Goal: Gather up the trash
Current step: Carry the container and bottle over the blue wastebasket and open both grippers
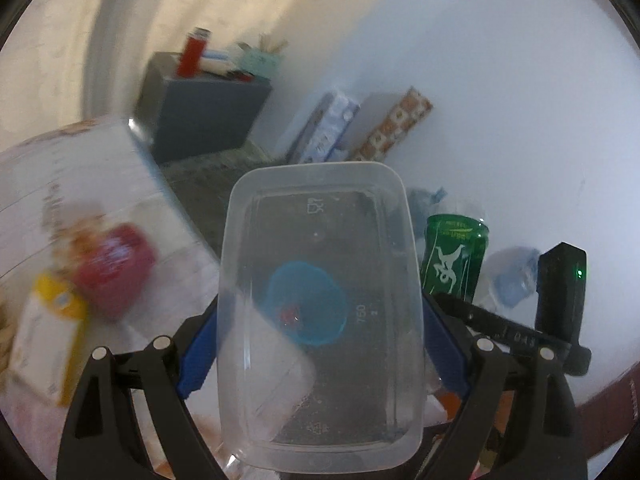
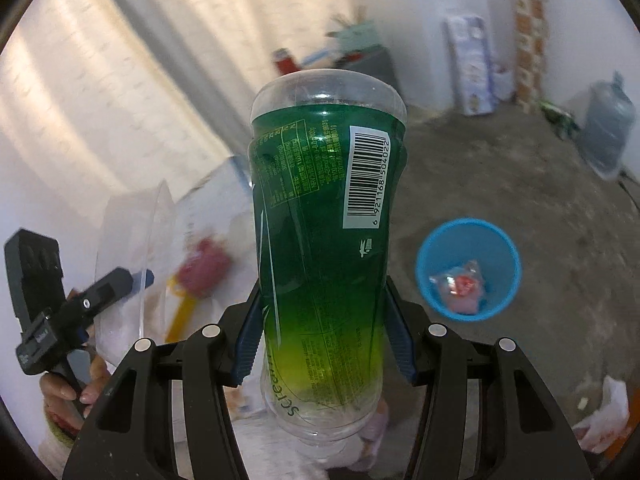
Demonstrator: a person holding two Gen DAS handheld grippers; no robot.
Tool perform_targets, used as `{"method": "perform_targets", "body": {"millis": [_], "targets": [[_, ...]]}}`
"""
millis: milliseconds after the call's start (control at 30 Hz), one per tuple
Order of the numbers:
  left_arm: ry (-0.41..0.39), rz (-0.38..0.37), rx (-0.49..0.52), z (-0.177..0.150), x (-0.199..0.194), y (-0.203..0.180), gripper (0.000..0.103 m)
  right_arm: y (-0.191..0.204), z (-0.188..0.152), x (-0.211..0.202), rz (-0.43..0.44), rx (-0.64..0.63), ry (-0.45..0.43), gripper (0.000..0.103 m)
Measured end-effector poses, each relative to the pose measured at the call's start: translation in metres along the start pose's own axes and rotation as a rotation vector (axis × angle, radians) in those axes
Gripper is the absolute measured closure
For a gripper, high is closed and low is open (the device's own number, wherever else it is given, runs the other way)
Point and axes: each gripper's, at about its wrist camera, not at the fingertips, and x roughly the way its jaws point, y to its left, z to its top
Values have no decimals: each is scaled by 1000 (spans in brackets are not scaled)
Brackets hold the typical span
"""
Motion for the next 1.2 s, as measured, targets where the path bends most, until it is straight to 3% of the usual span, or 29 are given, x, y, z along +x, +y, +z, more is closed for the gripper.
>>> {"method": "perform_targets", "body": {"millis": [400,567,733,900,1200], "targets": [[276,118,24,42,255,-26,16,-161,27,98,-73,276,95,51],[417,173,-8,31,352,-25,15,-219,32,154,-108,365,162,51],[538,208,-76,19,434,-16,13,-245,34,198,-136,411,208,50],[641,258,-93,4,485,-13,12,-275,16,227,-138,473,255,44],[663,269,-88,5,498,-10,11,-283,8,223,-164,501,239,40]]}}
